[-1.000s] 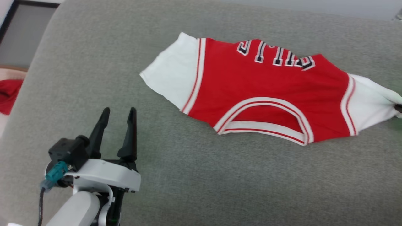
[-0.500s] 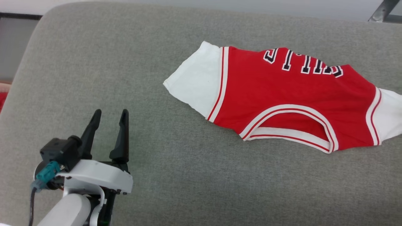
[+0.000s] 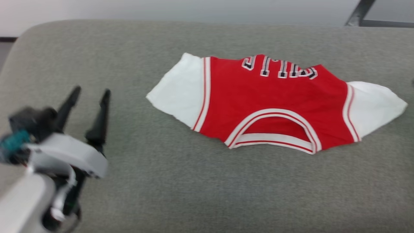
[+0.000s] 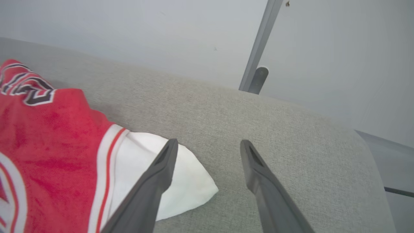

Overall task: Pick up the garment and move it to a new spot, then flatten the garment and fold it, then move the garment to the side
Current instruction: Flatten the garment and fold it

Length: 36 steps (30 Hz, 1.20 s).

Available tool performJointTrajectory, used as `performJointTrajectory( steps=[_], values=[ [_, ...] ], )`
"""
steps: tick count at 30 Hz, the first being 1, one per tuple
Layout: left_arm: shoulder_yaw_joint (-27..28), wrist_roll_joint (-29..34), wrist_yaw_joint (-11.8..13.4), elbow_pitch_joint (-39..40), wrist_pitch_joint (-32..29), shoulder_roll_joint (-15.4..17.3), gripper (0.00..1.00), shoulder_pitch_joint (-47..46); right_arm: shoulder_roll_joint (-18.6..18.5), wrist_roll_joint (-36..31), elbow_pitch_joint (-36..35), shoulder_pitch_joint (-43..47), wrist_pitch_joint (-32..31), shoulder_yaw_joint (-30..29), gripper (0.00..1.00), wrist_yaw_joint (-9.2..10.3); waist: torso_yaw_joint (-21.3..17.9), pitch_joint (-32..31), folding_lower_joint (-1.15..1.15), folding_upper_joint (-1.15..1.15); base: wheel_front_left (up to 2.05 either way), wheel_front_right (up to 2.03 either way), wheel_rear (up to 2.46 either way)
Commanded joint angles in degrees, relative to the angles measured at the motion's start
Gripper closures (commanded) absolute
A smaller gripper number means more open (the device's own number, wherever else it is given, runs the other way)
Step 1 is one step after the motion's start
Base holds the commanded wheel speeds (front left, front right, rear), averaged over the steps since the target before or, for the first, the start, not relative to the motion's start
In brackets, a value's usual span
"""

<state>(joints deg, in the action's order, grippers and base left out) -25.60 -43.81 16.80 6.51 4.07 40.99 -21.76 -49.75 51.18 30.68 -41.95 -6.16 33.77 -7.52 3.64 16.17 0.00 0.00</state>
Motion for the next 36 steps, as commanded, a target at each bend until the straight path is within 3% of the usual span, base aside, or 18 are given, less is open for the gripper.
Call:
performJointTrajectory(
  steps=[1, 7, 11, 14, 20, 24, 28, 36],
  values=[
    [0.44, -0.41, -1.27, -0.88, -1.37, 1.54, 0.0, -2.1, 1.61, -1.99, -2.31, 2.08, 4.02, -0.95, 0.0, 0.05, -2.56, -0.53, 0.0, 0.0, 0.0, 0.0, 0.0],
    [0.02, -1.12, -7.44, -9.98, -7.73, 5.74, 0.0, -10.9, 9.36, -9.05, -9.02, 9.04, 14.26, -5.06, 0.0, 0.06, -7.54, -0.06, 0.0, 0.0, 0.0, 0.0, 0.0],
    [0.01, -5.42, -12.22, -17.72, -13.55, 4.94, 0.0, -17.03, 14.95, -12.54, -14.08, 14.5, 16.04, -8.86, 0.0, 0.06, -10.89, 0.55, 0.0, 0.0, 0.0, 0.0, 0.0],
    [-1.31, -9.3, -13.39, -24.77, -22.76, 4.41, 0.0, -19.74, 17.95, -15.14, -17.74, 18.71, 15.29, -12.19, 0.0, 0.06, -12.81, 0.76, 0.0, 0.0, 0.0, 0.0, 0.0],
    [-2.91, -19.61, -9.8, -33.23, -45.37, 1.28, 0.0, -23.71, 21.43, -19.45, -23.92, 25.43, 11.96, -19.89, 0.0, 0.05, -14.13, 1.06, 0.0, 0.0, 0.0, 0.0, 0.0],
    [-4.07, -22.15, -7.18, -34.68, -53.76, -0.09, 0.0, -25.36, 23.05, -21.63, -27.3, 27.68, 9.54, -22.8, 0.0, 0.06, -14.46, 1.58, 0.0, 0.0, 0.0, 0.0, 0.0],
    [-4.86, -23.13, -5.59, -35.02, -57.38, -1.73, 0.0, -26.75, 24.53, -22.76, -29.99, 28.24, 7.77, -23.81, 0.0, 0.06, -14.68, 2.45, 0.0, 0.0, 0.0, 0.0, 0.0],
    [-5.3, -23.46, -2.93, -37.04, -57.46, -4.96, 0.0, -27.21, 26.01, -23.7, -32.24, 28.49, 6.34, -24.11, 0.0, 0.06, -15.47, 4.22, 0.0, 0.0, 0.0, 0.0, 0.0]
  ],
)
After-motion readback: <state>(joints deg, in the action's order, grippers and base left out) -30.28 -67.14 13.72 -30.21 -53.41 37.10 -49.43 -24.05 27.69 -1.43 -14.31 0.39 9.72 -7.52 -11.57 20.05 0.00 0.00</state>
